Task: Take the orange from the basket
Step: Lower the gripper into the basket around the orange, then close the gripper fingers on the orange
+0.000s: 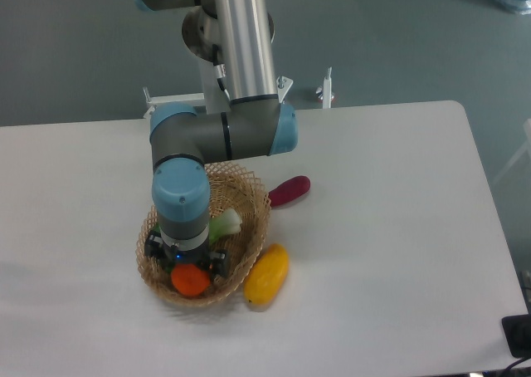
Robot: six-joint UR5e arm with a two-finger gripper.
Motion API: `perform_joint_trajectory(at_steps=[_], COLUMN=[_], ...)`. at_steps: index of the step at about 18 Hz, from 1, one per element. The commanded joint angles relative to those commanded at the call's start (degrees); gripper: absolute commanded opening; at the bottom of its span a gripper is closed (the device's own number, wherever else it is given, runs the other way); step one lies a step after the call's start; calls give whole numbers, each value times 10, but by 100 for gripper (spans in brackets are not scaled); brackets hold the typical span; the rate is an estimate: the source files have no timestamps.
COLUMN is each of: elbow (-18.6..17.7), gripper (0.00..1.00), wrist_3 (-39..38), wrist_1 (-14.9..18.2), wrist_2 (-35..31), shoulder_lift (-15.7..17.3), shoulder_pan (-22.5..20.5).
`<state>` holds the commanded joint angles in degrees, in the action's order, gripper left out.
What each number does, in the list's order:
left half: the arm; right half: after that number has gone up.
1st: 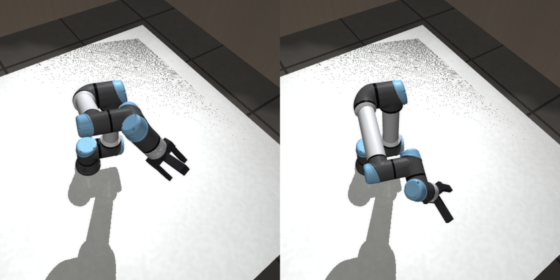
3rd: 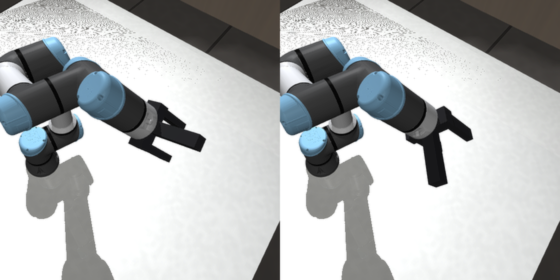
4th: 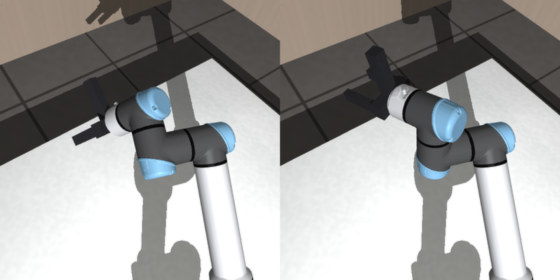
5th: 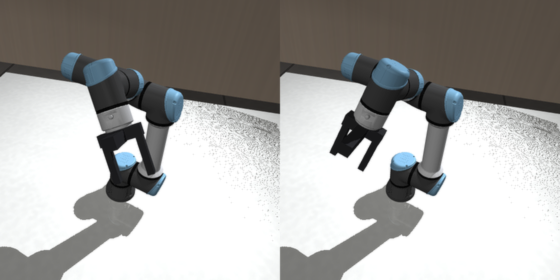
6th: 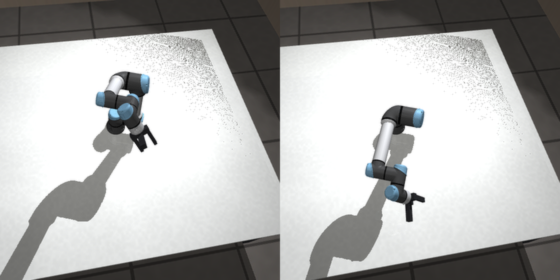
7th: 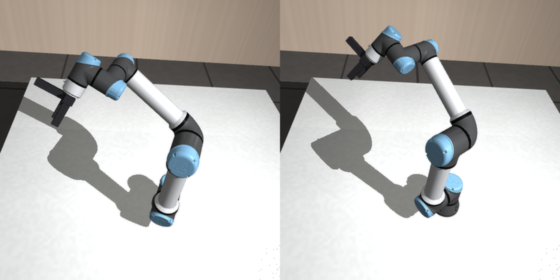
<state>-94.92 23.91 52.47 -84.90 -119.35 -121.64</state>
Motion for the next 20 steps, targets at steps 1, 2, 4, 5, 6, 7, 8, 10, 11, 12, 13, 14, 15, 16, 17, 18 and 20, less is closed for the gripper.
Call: perform_joint_trajectory(at_steps=[1, 2, 4, 5, 6, 7, 8, 10, 11, 12, 13, 14, 15, 16, 17, 18, 20], elbow=[1, 1, 2, 3, 4, 4, 5, 8, 10, 10, 10, 11, 11, 13, 16, 22, 44], gripper=[100, 100, 94, 87, 78, 71, 66, 65, 64, 63, 61, 60, 60, 60, 60, 60, 60], wrist_3=[0, 0, -2, -3, -3, -2, -1, 1, 2, 2, 2, 2, 3, 4, 8, 8, 8], wrist_1=[0, 0, -1, 0, -1, 0, 0, 1, 1, 1, 1, 1, 1, 1, 1, 3, 8], wrist_2=[-2, -3, -10, -11, -11, -11, -11, -11, -11, -11, -11, -11, -11, -11, -11, -11, -16], shoulder_lift=[1, 1, 1, 1, 1, 2, 2, 4, 6, 6, 6, 7, 9, 11, 13, 18, 27], shoulder_pan=[0, 0, 1, 0, 0, 0, 0, 0, 0, 0, 0, 0, 0, 0, -1, -1, -5])
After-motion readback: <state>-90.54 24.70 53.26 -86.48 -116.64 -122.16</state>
